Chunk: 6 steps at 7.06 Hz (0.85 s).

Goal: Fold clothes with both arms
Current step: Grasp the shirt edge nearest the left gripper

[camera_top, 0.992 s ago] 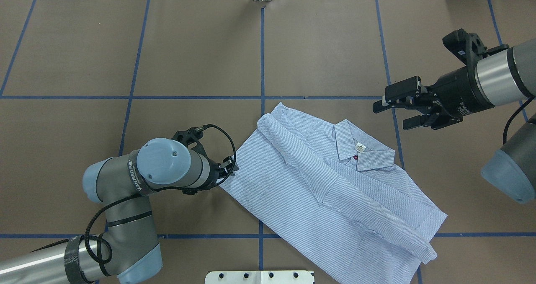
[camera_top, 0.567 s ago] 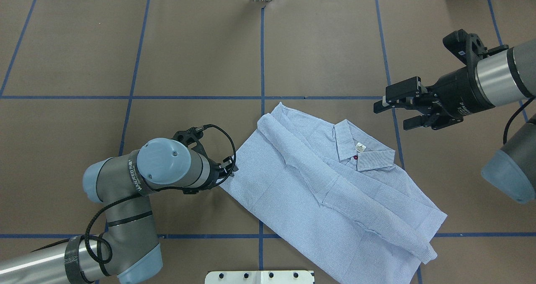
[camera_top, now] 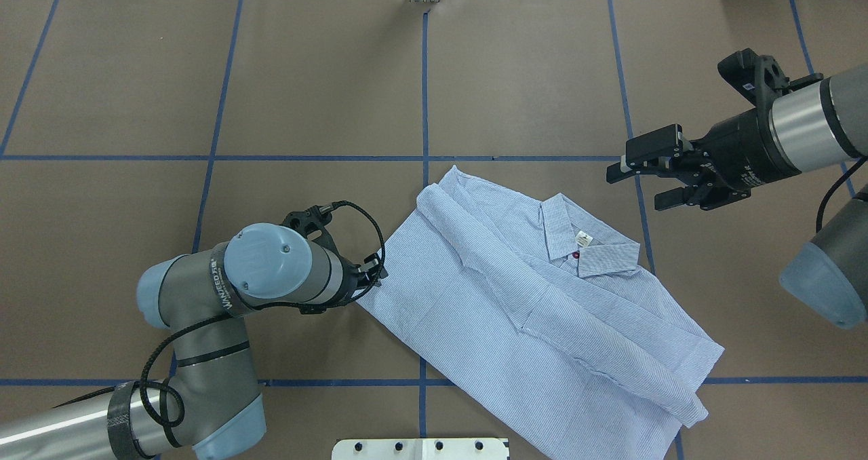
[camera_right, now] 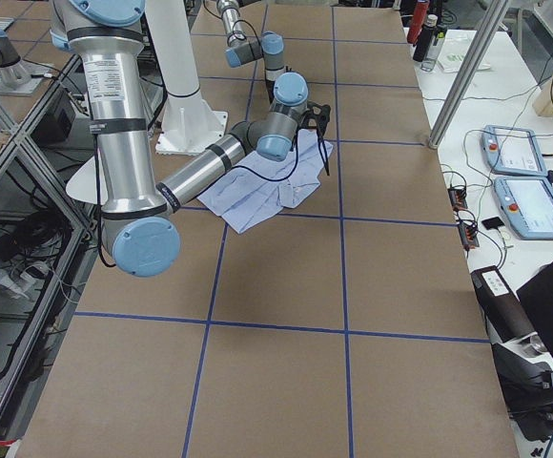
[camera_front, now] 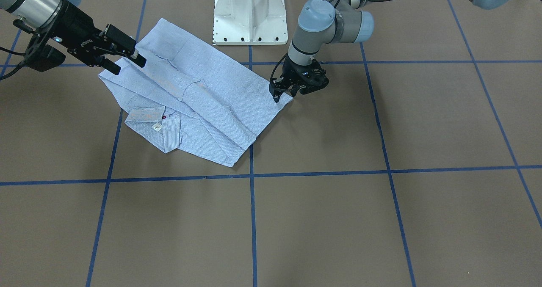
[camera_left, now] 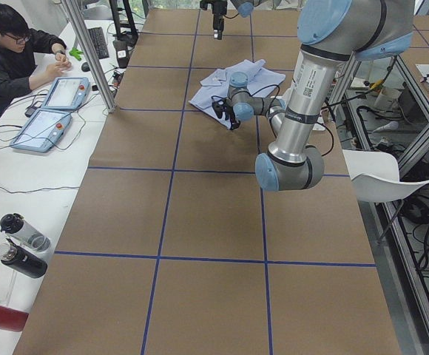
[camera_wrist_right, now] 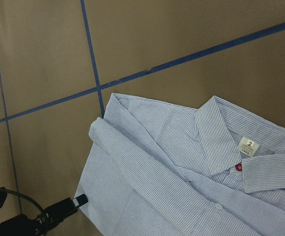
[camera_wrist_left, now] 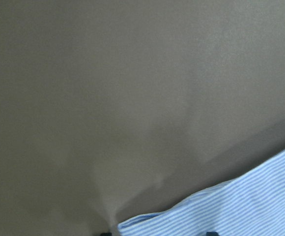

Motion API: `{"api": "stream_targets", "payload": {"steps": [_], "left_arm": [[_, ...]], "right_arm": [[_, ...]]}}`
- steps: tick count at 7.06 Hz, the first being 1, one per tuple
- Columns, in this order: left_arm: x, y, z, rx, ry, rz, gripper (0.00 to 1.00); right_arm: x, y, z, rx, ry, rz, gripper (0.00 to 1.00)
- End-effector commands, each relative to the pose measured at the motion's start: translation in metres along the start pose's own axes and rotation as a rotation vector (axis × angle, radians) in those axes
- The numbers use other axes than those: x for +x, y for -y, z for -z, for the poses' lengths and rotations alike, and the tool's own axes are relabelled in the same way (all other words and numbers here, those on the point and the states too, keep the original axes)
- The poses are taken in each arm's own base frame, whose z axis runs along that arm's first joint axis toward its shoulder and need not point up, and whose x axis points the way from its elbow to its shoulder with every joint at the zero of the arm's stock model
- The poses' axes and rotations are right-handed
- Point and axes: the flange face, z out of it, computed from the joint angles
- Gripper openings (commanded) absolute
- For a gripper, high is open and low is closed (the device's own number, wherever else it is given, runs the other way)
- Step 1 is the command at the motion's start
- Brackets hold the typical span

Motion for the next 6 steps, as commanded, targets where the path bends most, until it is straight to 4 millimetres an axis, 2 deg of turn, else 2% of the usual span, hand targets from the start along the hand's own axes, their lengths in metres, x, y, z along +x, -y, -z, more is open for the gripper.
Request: {"api": "stream_targets", "payload": {"steps": [1,2,3,5,6], "left_arm": [[-0.0009,0.0007,-0.0024,0.001,0.005,0.001,0.70],[-0.0003,0.0006,-0.0027,0.001,0.005,0.001,0.70],[0.0017,-0.0002,-0.0012,0.000,0.000,0.002,0.60],[0.0043,-0.0003,0.0014,0.000,-0.006,0.001,0.16],[0.0059,-0.0017,0.0055,-0.003,-0.013,0.000,0.01]], "right_arm": [[0.0004,0.0006,-0.0006,0.000,-0.001,-0.001,1.00],[0.0008,0.0009,-0.0010,-0.001,-0.002,-0.002,1.00],[0.0009,0.0010,-0.0010,0.000,-0.002,-0.002,1.00],[0.0018,0.0019,-0.0019,0.000,-0.004,-0.004,1.00],[0.0018,0.0017,-0.0020,-0.002,-0.004,-0.004,1.00]]}}
